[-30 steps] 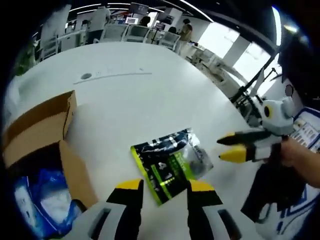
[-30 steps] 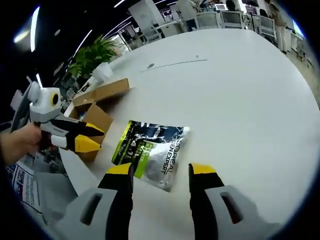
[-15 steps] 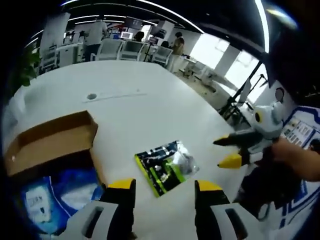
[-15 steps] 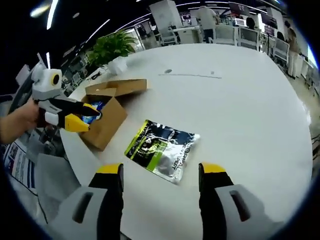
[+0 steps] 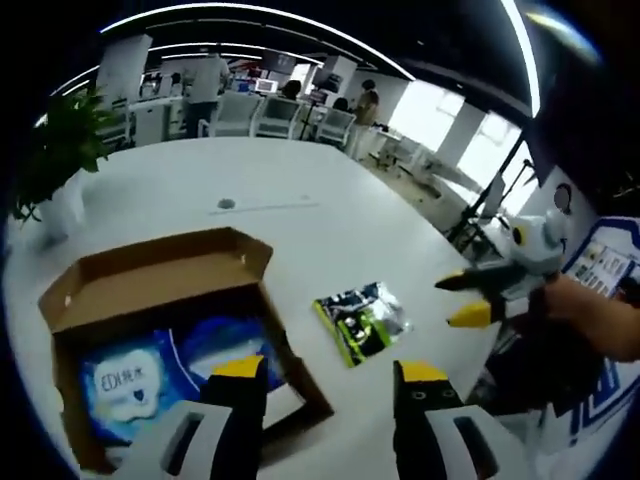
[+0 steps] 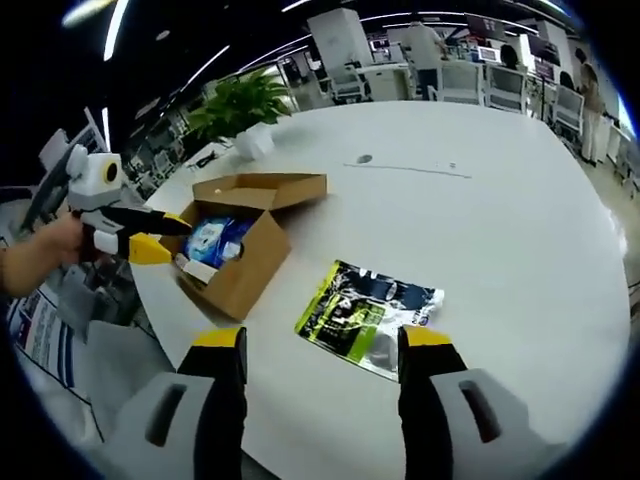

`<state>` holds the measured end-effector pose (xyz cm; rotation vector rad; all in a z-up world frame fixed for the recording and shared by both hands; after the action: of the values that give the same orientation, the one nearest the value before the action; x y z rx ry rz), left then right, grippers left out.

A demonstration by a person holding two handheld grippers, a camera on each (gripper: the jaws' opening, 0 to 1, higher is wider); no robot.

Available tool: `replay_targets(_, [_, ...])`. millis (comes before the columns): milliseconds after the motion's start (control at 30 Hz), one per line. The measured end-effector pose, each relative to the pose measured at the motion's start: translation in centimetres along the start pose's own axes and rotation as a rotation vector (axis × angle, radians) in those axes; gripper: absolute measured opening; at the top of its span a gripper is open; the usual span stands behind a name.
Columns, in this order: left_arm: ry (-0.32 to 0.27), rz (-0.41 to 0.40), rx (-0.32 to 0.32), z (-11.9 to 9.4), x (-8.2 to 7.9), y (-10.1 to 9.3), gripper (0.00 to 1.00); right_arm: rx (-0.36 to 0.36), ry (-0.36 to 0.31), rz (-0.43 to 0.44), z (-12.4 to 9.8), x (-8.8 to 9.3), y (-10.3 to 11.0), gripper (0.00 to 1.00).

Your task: Operate the shoe box by opening the lid, removing the specified soft item, and placing it in the target area until the item is outside and the box remains undamaged.

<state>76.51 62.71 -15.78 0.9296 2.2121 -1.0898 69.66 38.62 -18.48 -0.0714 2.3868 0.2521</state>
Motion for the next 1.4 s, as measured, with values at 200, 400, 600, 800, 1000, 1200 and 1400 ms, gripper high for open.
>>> replay_targets(200, [-0.027, -0.015, -0.044, -3.7, 0.9, 2.3, 0.52, -0.038, -0.021, -0.018, 0.9, -1.9, 4.2, 0.56])
replay_targets(400, [-0.056, -0.038, -0.076, -7.3, 1.5, 4.9, 0.52, -0.067, -0.037, -0.032, 2.0, -3.6, 8.1, 0.53])
replay_targets(600, [-0.065, -0.051, -0.093, -9.7, 2.4, 7.2, 0.52, -0.099, -0.042, -0.049, 4.6, -5.1, 12.4, 0.51])
replay_targets(800, [-0.066, -0.069, -0.088, -10.9, 3.3, 9.1, 0.52, -0.133, -0.024, -0.076, 7.4, -6.0, 16.1, 0.50])
replay_targets(1000, [-0.067, -0.076, -0.077, -11.8, 3.6, 10.5, 0.51, -0.153, -0.004, -0.093, 9.6, -6.8, 19.0, 0.50])
replay_targets(1200, [-0.070, -0.079, -0.074, -12.6, 3.8, 11.9, 0.51, -0.164, 0.003, -0.101, 11.2, -7.6, 20.3, 0.49])
replay_targets(1400, [-0.071, -0.093, -0.070, -12.9, 4.2, 13.0, 0.51, -0.164, 0.020, -0.111, 12.7, -7.6, 20.8, 0.48])
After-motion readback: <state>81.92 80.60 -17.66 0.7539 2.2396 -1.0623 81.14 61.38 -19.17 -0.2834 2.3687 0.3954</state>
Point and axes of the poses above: the point that each gripper's makers call its tool centre point, and the gripper's own axes: z roughly forward along the fingers, y roughly to its left, x roughly out of its underside, the point moved 6 cm from there along -z, roughly backward along the fingers, and after that the axes turned 13 degrees about x, right-handed, at the moved point
